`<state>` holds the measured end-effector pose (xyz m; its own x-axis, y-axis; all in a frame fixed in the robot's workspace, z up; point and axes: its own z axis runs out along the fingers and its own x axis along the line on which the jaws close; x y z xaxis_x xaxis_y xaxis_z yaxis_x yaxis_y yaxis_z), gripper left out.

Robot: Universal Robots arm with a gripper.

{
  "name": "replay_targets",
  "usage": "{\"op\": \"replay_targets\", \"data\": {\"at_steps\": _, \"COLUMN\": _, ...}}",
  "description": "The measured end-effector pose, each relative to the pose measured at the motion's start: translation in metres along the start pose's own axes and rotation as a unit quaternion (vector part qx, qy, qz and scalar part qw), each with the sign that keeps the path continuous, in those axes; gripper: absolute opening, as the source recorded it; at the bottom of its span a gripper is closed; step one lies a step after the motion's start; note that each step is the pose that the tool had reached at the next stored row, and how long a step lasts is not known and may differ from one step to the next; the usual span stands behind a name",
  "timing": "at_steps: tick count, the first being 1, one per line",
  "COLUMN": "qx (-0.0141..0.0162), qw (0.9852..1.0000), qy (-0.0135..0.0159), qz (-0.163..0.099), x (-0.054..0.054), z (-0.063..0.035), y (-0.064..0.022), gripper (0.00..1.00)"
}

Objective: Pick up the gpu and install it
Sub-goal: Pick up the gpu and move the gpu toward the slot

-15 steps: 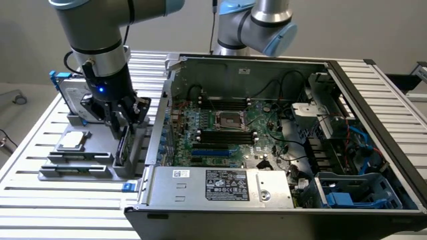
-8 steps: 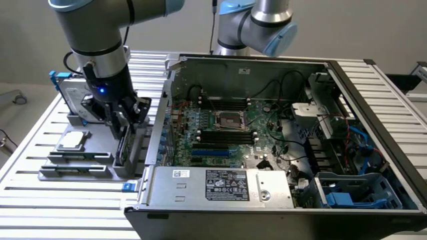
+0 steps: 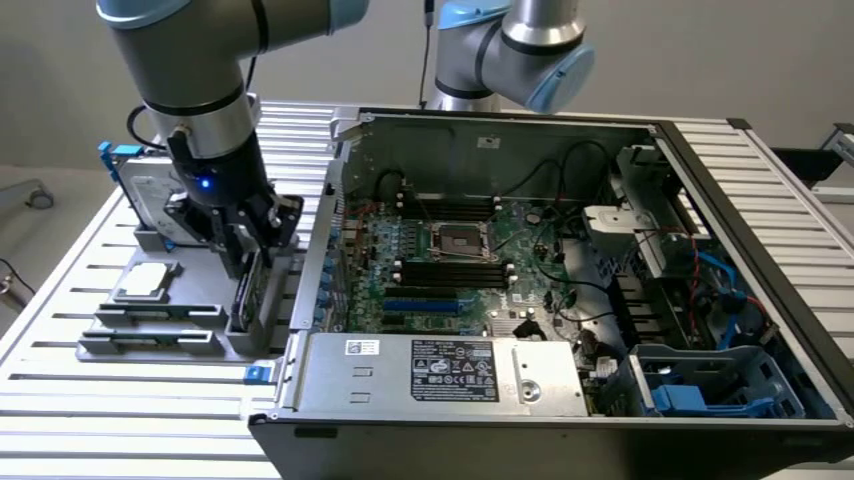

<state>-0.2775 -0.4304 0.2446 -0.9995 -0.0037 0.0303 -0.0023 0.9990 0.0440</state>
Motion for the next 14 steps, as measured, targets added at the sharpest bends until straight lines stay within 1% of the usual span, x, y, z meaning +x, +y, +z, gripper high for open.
{"op": "replay_targets", "data": {"at_steps": 4, "qx": -0.0002, "qw": 1.0000, "qy": -0.0011, "qz": 0.000, "x": -0.0001, "z": 0.0014, "y": -0.0002, "gripper": 0.44}}
{"op": "replay_targets", "data": {"at_steps": 5, "qx": -0.0002, "qw": 1.0000, "qy": -0.0011, "qz": 0.000, "x": -0.0001, "z": 0.0015, "y": -0.0001, "gripper": 0.42}}
{"op": "replay_targets", "data": {"at_steps": 6, "qx": -0.0002, "qw": 1.0000, "qy": -0.0012, "qz": 0.000, "x": -0.0001, "z": 0.0016, "y": -0.0001, "gripper": 0.42}}
{"op": "replay_targets", "data": {"at_steps": 8, "qx": -0.0002, "qw": 1.0000, "qy": -0.0010, "qz": 0.000, "x": 0.0000, "z": 0.0016, "y": -0.0001, "gripper": 0.29}}
{"op": "replay_targets", "data": {"at_steps": 9, "qx": -0.0002, "qw": 1.0000, "qy": -0.0011, "qz": 0.000, "x": 0.0000, "z": 0.0016, "y": -0.0001, "gripper": 0.29}}
{"op": "replay_targets", "data": {"at_steps": 10, "qx": -0.0003, "qw": 1.0000, "qy": -0.0012, "qz": 0.000, "x": 0.0000, "z": 0.0016, "y": -0.0001, "gripper": 0.27}}
{"op": "replay_targets", "data": {"at_steps": 14, "qx": -0.0003, "qw": 1.0000, "qy": -0.0012, "qz": 0.000, "x": -0.0001, "z": 0.0017, "y": -0.0001, "gripper": 0.27}}
